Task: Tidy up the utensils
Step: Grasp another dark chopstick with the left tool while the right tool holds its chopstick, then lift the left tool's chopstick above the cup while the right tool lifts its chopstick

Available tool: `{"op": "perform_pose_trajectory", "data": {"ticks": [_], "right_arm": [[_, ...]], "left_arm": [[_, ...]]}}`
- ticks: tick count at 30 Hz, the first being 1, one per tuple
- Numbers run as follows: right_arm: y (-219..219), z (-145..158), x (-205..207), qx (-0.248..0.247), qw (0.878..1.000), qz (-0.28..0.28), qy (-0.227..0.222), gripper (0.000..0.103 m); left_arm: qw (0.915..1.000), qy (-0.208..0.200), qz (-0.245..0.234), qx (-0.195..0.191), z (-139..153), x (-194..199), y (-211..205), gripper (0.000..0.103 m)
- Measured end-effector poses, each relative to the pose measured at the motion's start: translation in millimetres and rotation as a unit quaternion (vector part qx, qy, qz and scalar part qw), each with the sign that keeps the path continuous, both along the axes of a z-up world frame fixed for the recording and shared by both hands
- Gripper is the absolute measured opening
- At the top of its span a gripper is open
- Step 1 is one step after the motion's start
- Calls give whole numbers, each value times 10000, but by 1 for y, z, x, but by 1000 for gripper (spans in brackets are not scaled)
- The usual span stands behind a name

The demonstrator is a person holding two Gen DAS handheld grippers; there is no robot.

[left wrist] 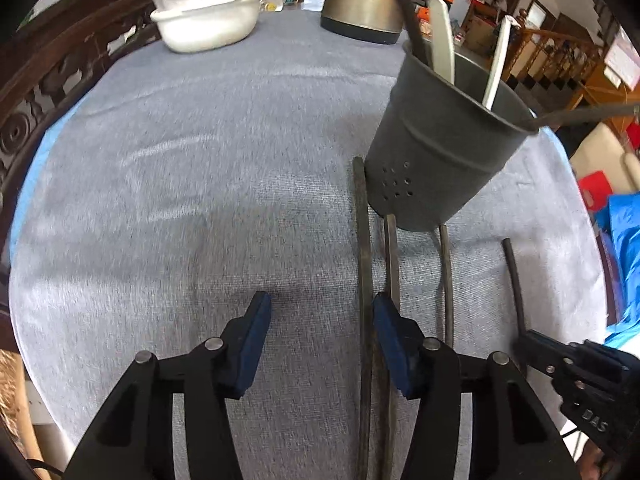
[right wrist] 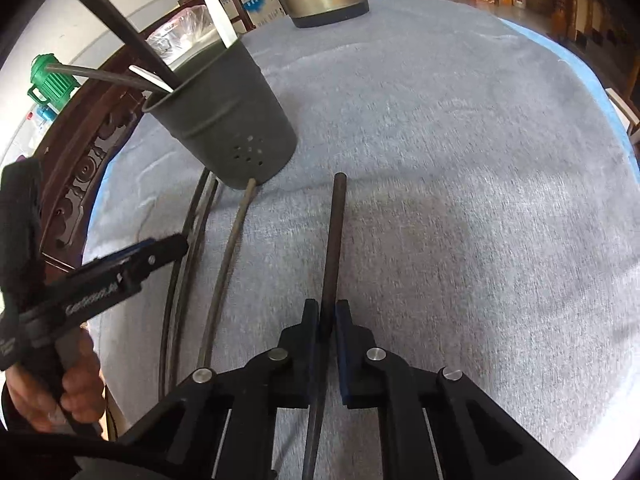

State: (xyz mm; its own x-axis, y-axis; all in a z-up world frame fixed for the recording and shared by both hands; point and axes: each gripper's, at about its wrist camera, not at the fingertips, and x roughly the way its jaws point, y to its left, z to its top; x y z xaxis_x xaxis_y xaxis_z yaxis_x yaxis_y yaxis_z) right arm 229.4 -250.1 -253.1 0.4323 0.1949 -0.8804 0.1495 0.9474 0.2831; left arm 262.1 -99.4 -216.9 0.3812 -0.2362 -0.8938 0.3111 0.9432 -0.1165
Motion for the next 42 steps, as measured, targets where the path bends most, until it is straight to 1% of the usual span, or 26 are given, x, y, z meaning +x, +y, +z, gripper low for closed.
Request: {"op": "perform_pose_trajectory", "data": {"ticks": [2,3,4,5,6,7,10,16,18,19,20,22,23,26,29,31,32,33,34,35,36,37,40,42], "right_arm": [[0,0,-5,-29,10000,27,-11,9],[0,0,-6,-42,10000,32,-23,9],[0,0,-6,-42,10000,23,-25,9],[1,-1,-6,-42,10000,17,-19,9],[1,-1,-6,-42,10000,14,-11,9],[1,-1,-5,-32,10000,9,-6,9],[-3,0,-7,-1,10000,3,16,10],[-13,1,5,266,9994,-3,220,12],[-15,3,11,210,9993,-33,293,17],[-15,5,16,149,9994,-40,296,18],[-15,7,21,97,9996,-41,254,20],[-15,8,31,-50,9997,-51,253,27],[-16,7,36,-112,9994,-68,319,31],[-19,6,46,-63,9993,-193,303,32],[-20,7,50,-142,9995,-230,179,32],[-14,7,52,-321,9993,-178,118,30],[-10,7,53,-532,9984,-143,84,24],[-6,7,53,-710,9974,-112,55,18],[-2,7,52,-860,9963,-73,12,17],[1,7,50,-994,9950,-28,-48,13],[-2,6,47,-1082,9941,2,-93,11],[0,6,44,-1149,9933,31,-142,11],[4,7,37,-1333,9907,74,-250,10],[6,9,27,-1321,9906,137,-334,7]], "left_arm": [[9999,-83,-12,93,1,-4,-3,49],[9998,-128,-29,133,1,-4,-1,42],[9997,-161,-35,156,0,-9,-3,31],[9997,-180,-31,152,1,-12,0,25],[9998,-169,-24,134,0,-14,3,15],[9999,-128,-20,74,0,-16,8,10],[9998,44,-34,-195,1,-27,23,9],[9989,200,-304,-308,1,-60,39,9],[9983,268,-378,-348,1,-60,40,10],[9982,300,-384,-352,3,-58,40,12],[9984,292,-350,-325,6,-48,43,14],[9990,172,-271,-320,13,-32,44,32],[9990,109,-248,-352,16,-23,44,36],[9993,-7,-77,-358,18,8,43,37],[9992,-136,-7,-363,17,25,41,37],[9992,-163,-46,-351,11,33,34,37],[9993,-141,-78,-351,8,36,33,37],[9993,-113,-118,-327,5,39,30,36],[9993,-259,-146,-247,5,40,28,32],[9992,-283,-189,-203,1,50,25,26],[9991,-345,-201,-157,1,49,23,19],[9991,-344,-210,-159,-1,50,21,11],[9990,-345,-224,-185,0,45,23,7],[9988,-397,-230,-151,2,41,25,6]]}}
